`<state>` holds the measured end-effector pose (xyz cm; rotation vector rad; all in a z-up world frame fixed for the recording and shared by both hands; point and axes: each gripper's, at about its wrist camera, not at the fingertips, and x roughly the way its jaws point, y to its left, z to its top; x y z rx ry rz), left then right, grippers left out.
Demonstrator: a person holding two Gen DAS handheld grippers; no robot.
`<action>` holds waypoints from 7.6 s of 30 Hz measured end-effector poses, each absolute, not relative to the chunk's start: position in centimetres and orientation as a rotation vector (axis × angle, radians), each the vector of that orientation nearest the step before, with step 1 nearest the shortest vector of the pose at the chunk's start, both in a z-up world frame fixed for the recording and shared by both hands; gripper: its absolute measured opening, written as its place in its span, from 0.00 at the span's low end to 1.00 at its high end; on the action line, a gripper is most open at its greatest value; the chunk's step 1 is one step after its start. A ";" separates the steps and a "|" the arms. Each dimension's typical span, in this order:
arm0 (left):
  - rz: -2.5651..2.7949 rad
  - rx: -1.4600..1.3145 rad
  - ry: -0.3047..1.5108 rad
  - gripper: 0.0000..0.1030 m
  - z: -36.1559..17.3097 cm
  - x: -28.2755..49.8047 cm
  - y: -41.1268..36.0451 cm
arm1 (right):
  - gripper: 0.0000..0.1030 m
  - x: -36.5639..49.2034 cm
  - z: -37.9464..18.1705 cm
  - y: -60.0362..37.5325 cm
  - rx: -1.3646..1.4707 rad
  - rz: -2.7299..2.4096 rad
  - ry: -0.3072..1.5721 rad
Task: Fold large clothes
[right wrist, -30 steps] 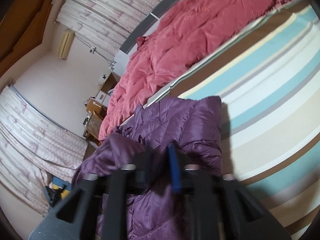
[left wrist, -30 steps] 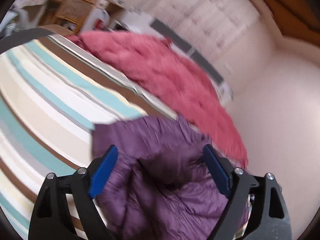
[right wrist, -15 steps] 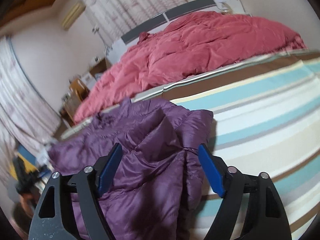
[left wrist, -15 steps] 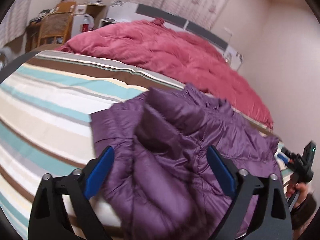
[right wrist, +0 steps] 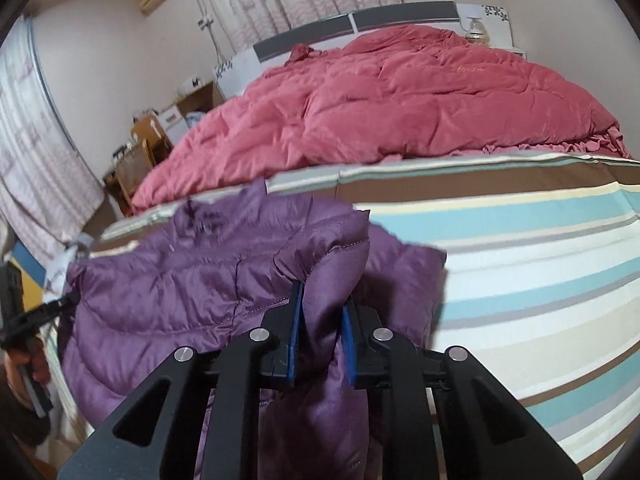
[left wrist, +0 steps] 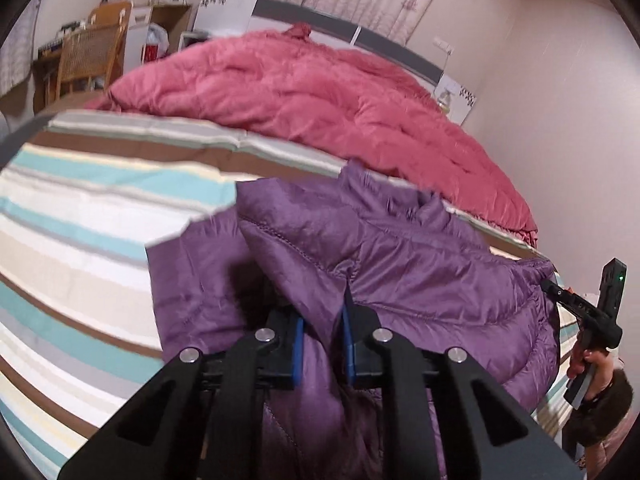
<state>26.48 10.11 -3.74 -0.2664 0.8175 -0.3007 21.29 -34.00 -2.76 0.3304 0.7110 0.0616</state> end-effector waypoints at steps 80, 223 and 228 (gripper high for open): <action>-0.320 -0.236 0.938 0.24 -9.2 19.6 8.5 | 0.28 14.1 -9.0 -37.2 0.646 0.057 0.814; -0.038 -0.037 0.712 0.87 -6.2 16.8 -1.7 | 0.43 17.2 -6.0 -24.2 0.226 0.018 0.666; 0.069 -0.054 0.763 0.88 -7.8 17.7 2.2 | 0.43 16.2 -6.4 -28.4 0.172 -0.159 0.661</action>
